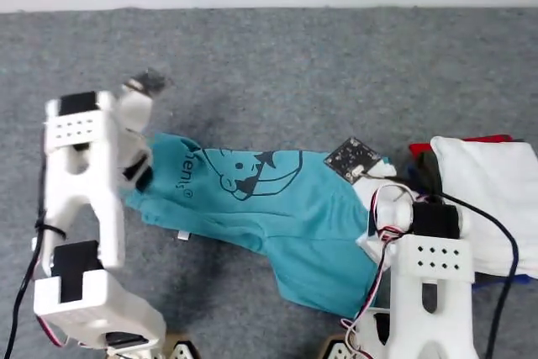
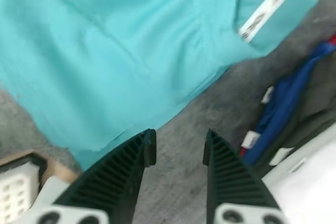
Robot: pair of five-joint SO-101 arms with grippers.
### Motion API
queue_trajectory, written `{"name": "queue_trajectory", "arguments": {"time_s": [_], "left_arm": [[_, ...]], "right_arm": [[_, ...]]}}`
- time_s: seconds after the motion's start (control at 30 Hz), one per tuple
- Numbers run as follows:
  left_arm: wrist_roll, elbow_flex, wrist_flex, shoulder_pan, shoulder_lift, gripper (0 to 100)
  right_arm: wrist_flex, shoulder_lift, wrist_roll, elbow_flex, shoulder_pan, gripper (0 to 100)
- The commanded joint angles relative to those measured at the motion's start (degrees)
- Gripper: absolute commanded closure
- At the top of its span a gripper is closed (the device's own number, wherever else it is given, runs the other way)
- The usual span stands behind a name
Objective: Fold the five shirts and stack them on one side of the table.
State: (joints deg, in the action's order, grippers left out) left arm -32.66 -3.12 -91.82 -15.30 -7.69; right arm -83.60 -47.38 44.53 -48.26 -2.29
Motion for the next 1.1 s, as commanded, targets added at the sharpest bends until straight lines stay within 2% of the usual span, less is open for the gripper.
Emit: {"name": "queue_trajectory", "arguments": {"time_s": [0.0, 0.2, 0.37, 0.5, 0.73, 1.07], "left_arm": [[0.4, 7.9, -0.5, -3.4, 0.9, 88], [0.9, 9.8, 0.9, -4.1, 0.3, 88], [12.6, 2.2, 14.5, -1.0, 0.3, 88], [18.2, -4.6, 21.8, 3.1, 0.3, 88], [23.3, -11.3, 28.9, 8.3, 0.3, 88], [23.5, -22.6, 40.4, 8.3, 0.4, 88]], "right_arm": [[2.7, -0.7, -0.7, 0.4, -0.8, 83.9], [9.4, -0.5, -6.8, 0.3, -1.6, 83.9], [22.5, -0.4, -10.1, -1.4, -3.0, 83.8], [32.9, 1.5, -12.0, -6.2, -1.7, 83.7], [41.9, 19.2, -12.4, -2.6, -1.4, 83.7], [43.1, 47.3, -12.4, 16.7, -1.6, 83.7]]}}
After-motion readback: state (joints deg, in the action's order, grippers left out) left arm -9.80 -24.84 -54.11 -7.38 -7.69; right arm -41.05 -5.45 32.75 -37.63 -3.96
